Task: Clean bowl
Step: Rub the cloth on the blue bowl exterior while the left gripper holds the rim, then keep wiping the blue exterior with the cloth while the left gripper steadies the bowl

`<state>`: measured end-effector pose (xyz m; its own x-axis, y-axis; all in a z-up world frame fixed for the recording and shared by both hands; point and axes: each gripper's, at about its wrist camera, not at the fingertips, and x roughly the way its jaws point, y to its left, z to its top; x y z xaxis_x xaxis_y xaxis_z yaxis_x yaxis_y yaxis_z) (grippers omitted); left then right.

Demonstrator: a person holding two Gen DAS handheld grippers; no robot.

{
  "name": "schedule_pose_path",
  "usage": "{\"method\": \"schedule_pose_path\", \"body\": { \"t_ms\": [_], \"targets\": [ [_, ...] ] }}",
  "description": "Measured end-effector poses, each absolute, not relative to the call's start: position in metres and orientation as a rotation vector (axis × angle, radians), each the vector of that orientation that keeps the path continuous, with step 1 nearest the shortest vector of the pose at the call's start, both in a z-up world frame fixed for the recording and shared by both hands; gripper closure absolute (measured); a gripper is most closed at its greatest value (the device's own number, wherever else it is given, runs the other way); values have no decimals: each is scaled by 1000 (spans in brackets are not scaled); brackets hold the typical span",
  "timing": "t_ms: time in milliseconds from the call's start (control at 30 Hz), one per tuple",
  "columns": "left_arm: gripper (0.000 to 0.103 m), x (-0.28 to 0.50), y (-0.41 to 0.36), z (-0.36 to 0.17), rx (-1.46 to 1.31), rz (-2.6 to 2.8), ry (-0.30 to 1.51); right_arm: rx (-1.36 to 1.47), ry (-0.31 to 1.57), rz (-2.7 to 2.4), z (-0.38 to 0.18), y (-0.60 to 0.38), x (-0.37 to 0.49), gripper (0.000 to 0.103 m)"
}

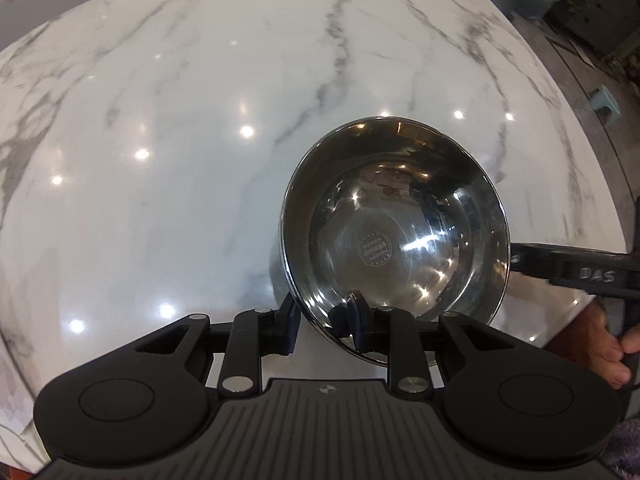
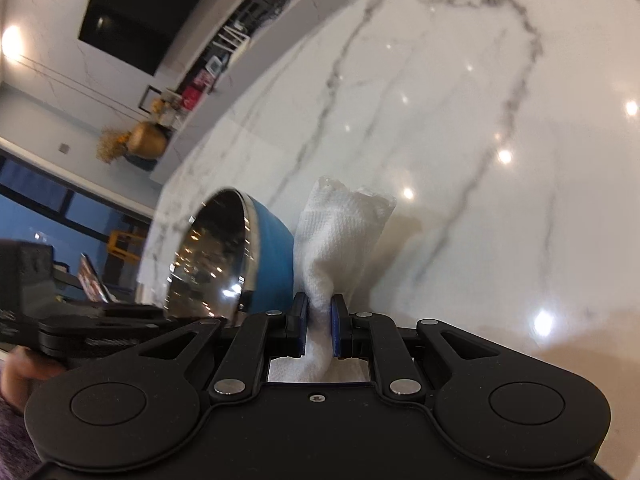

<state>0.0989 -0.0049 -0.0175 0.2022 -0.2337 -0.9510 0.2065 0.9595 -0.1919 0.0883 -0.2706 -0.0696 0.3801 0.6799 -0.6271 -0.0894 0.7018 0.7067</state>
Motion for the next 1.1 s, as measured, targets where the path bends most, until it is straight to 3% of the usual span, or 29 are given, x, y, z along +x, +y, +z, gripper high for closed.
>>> {"method": "schedule_pose_path", "body": {
  "t_ms": [167, 300, 467, 800, 1100],
  "targets": [
    [79, 99, -6, -19, -47, -291, 1338, 657, 1085, 535, -72, -271, 86, 92],
    [64, 97, -1, -20, -149, -286, 1374, 653, 1086, 535, -72, -270, 86, 92],
    [64, 94, -4, -18, -155, -260, 1386, 656, 1086, 538, -78, -274, 90, 92],
    [83, 97, -4, -16, -71, -233, 1343, 650, 1071, 538, -77, -280, 90, 92],
    [84, 106, 3, -10, -48, -205, 1318, 684, 1004, 544, -57, -298, 88, 92]
  ]
}}
